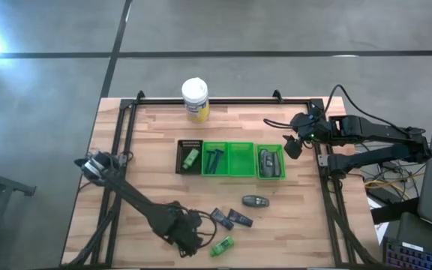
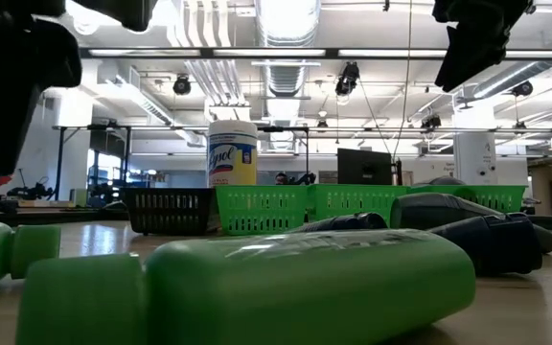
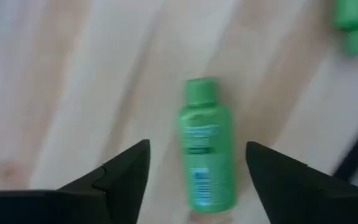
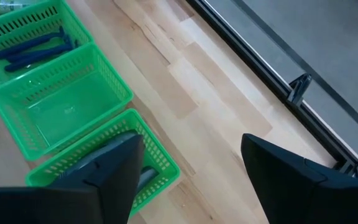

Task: Pick & Place Travel size toiletries
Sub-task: Put the shampoo into the black bin

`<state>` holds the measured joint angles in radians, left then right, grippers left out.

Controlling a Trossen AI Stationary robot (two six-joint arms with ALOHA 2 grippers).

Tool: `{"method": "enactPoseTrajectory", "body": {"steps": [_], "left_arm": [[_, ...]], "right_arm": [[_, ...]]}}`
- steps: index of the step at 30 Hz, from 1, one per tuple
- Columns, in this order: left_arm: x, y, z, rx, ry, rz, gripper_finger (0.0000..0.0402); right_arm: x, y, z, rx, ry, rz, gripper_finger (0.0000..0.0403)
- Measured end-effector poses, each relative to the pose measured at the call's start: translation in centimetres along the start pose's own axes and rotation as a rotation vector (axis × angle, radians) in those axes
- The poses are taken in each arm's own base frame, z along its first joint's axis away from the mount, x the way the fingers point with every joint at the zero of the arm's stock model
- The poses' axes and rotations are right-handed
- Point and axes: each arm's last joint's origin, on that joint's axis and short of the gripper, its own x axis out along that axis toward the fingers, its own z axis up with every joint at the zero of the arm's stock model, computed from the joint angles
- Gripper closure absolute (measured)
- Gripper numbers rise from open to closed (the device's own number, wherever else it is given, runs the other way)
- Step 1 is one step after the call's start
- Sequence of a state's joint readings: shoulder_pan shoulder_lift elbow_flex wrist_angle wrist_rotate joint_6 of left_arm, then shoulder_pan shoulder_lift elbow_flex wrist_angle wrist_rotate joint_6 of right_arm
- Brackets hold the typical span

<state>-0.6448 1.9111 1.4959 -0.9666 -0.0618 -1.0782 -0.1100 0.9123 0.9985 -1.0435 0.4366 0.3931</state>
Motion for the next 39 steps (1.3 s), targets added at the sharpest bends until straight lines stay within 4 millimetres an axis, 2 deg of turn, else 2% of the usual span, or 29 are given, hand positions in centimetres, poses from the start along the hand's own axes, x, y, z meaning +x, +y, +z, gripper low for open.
{"method": "enactPoseTrajectory", "body": {"steps": [4, 9, 14, 17, 22, 26, 31, 34, 36, 39], "left_arm": [[0.8, -1.0, 0.0, 0.007, -0.003, -0.105, 0.0106], [2.6, -0.1, -0.7, -0.047, 0.049, 0.001, 0.0103], [3.7, 0.5, -1.1, -0.069, 0.047, -0.003, 0.0103], [4.8, 0.1, -1.1, -0.073, 0.029, -0.102, 0.0105], [5.5, 0.8, -1.3, -0.128, 0.033, -0.1, 0.0112], [5.4, 1.3, -1.3, -0.104, 0.054, -0.072, 0.0147], [4.8, 2.3, -0.7, -0.162, 0.052, -0.062, 0.0236], [3.6, 3.7, 0.4, -0.299, -0.058, -0.014, 0.0277], [1.5, 5.1, 1.7, -0.433, -0.214, -0.025, 0.0278], [-1.8, 8.5, 3.4, -0.653, -0.419, -0.044, 0.0275]], "right_arm": [[0.0, 0.0, 0.0, 0.003, 0.0, 0.0, 0.0123], [0.0, 0.0, 0.0, 0.019, -0.001, 0.0, 0.0109], [0.0, 0.0, 0.0, 0.019, 0.0, -0.001, 0.0101], [0.0, 0.0, 0.0, 0.019, 0.0, -0.001, 0.0102], [0.0, 0.0, 0.0, 0.019, -0.004, -0.009, 0.0116], [0.1, 0.1, 0.1, 0.017, -0.002, -0.013, 0.0127], [0.3, 0.1, 0.1, 0.011, 0.003, -0.015, 0.0138], [0.4, 0.2, 0.2, 0.004, 0.005, -0.018, 0.0143], [0.6, 0.3, 0.2, -0.004, 0.011, -0.021, 0.0145], [0.9, 0.5, 0.3, -0.016, 0.019, -0.025, 0.0149]]}}
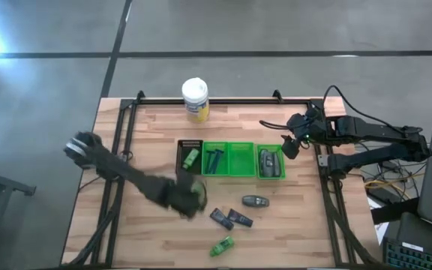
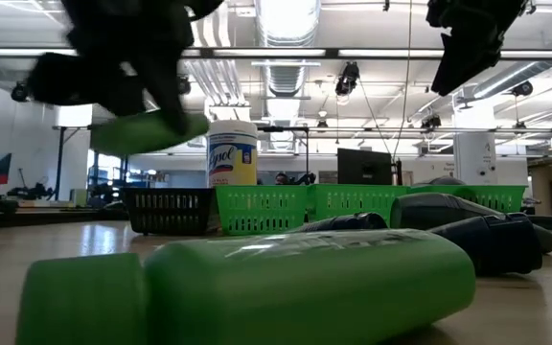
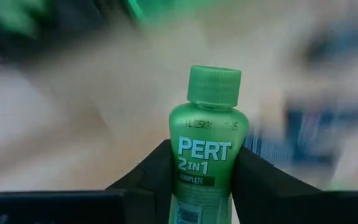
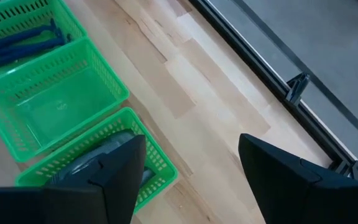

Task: Pick & Place Travel size toiletries
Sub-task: Put the shampoo into the black bin

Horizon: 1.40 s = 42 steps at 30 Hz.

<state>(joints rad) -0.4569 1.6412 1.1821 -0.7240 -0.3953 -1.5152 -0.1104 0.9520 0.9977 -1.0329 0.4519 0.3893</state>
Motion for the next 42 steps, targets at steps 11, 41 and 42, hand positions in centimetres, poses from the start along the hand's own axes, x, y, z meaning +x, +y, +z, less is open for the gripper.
{"method": "enactPoseTrajectory", "body": {"steps": [11, 41, 42], "left_arm": [[1.2, 7.1, 11.4, -0.431, -0.169, 0.048, 0.0265], [0.9, -8.8, 0.2, 0.555, 0.159, -0.355, 0.0113], [1.5, -9.7, -0.5, 0.573, 0.176, -0.357, 0.0113]], "right_arm": [[0.5, 0.3, 0.0, -0.015, 0.028, -0.008, 0.0128], [0.5, 0.3, -0.1, -0.109, 0.038, -0.003, 0.0129], [0.5, 0.3, -0.1, -0.111, 0.041, -0.004, 0.013]]}}
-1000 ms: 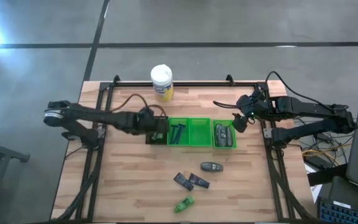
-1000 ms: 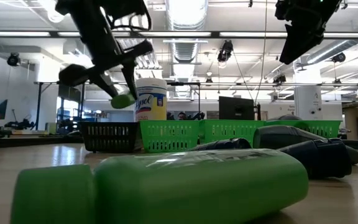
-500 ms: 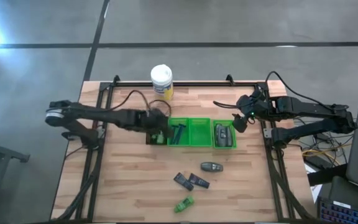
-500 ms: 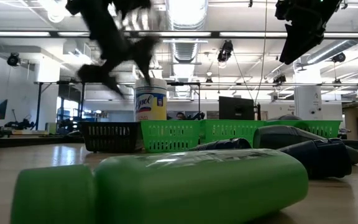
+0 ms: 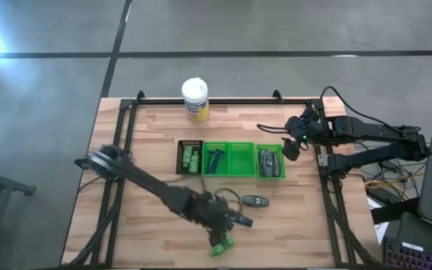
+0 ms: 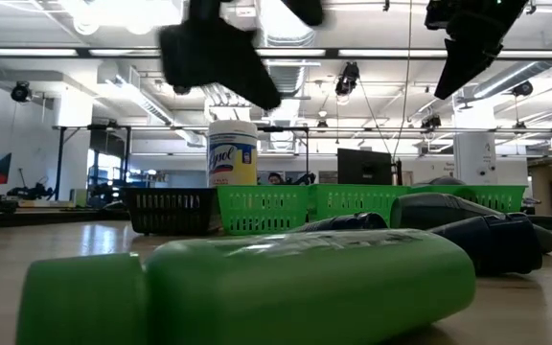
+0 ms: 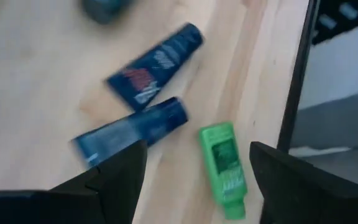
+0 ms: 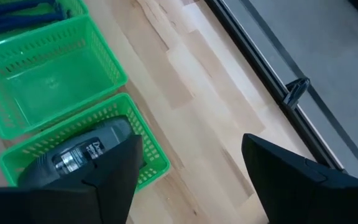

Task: Pick & Place Travel size toiletries
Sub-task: Put the shampoo into the black bin

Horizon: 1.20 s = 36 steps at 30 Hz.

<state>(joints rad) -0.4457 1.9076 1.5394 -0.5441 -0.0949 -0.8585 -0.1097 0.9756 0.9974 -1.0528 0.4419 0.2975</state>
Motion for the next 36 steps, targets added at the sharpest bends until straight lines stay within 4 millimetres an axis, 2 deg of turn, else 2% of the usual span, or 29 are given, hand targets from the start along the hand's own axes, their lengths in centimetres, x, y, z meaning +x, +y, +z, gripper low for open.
{"method": "enactPoseTrajectory", "body": {"steps": [5, 11, 18, 23, 28, 31, 36], "left_arm": [[3.7, -2.5, -0.6, 0.07, 0.104, 0.062, 0.0113], [5.3, -5.1, -2.0, 0.106, 0.175, 0.08, 0.0113], [7.1, -7.0, -3.6, -0.065, 0.19, 0.093, 0.0108], [9.0, -6.2, -5.1, -0.1, 0.246, 0.187, 0.0104], [9.8, -5.4, -5.6, -0.149, 0.268, 0.254, 0.0116], [9.7, -5.0, -5.3, -0.149, 0.274, 0.273, 0.0146], [9.0, -4.4, -4.8, -0.039, 0.269, 0.316, 0.0233]], "right_arm": [[0.0, -0.1, -0.5, -0.027, 0.045, -0.013, 0.0128], [0.0, -0.3, -0.9, -0.064, 0.085, -0.025, 0.0108], [-0.3, -0.4, -0.9, -0.081, 0.07, -0.024, 0.0084], [-0.3, -0.5, -0.9, -0.076, 0.058, -0.023, 0.0069], [-0.3, -0.5, -0.9, -0.075, 0.059, -0.028, 0.0058], [-0.3, -0.5, -0.9, -0.069, 0.058, -0.028, 0.0055], [-0.3, -0.5, -0.9, -0.066, 0.053, -0.027, 0.0059]]}}
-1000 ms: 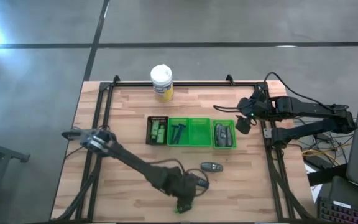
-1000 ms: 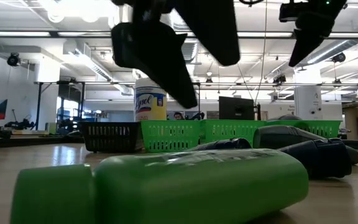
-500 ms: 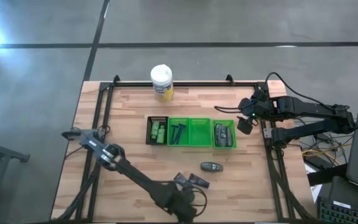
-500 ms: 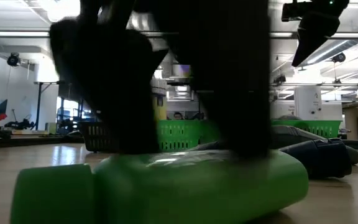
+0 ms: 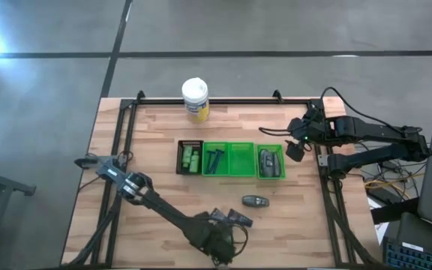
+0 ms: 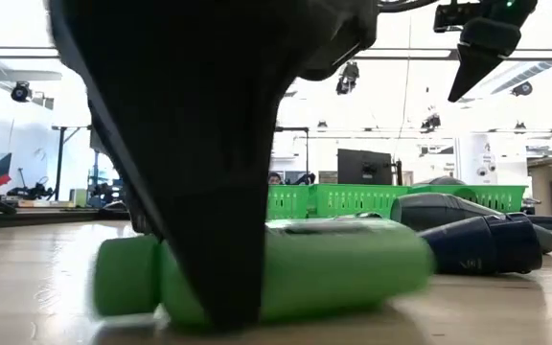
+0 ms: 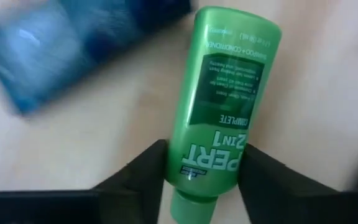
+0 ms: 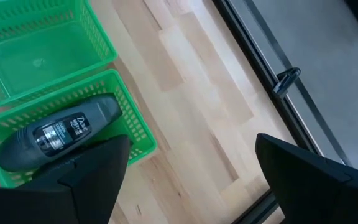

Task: Pick & Place Travel size toiletries
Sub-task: Put the shampoo into the black bin

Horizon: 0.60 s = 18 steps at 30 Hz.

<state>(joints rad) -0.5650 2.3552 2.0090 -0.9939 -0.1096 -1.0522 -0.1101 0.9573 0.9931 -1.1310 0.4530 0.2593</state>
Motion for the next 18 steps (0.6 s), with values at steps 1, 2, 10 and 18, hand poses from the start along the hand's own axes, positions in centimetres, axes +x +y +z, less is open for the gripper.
{"method": "enactPoseTrajectory", "body": {"steps": [1, 2, 10, 18], "left_arm": [[-0.1, 0.3, 0.0, 0.008, 0.004, 0.023, 0.0247], [-0.3, 0.5, 0.0, 0.012, 0.011, 0.041, 0.025], [-6.2, 3.2, -0.5, -0.115, -0.064, 0.194, 0.025], [-10.0, 13.7, 1.1, -0.905, -0.289, 0.19, 0.025]], "right_arm": [[0.0, 0.0, 0.0, 0.002, -0.002, 0.0, 0.0062], [0.0, 0.0, 0.0, 0.005, -0.005, 0.0, 0.0065], [0.0, 0.0, 0.1, 0.007, -0.01, -0.001, 0.009], [0.0, 0.1, 0.4, 0.022, -0.037, 0.007, 0.01]]}}
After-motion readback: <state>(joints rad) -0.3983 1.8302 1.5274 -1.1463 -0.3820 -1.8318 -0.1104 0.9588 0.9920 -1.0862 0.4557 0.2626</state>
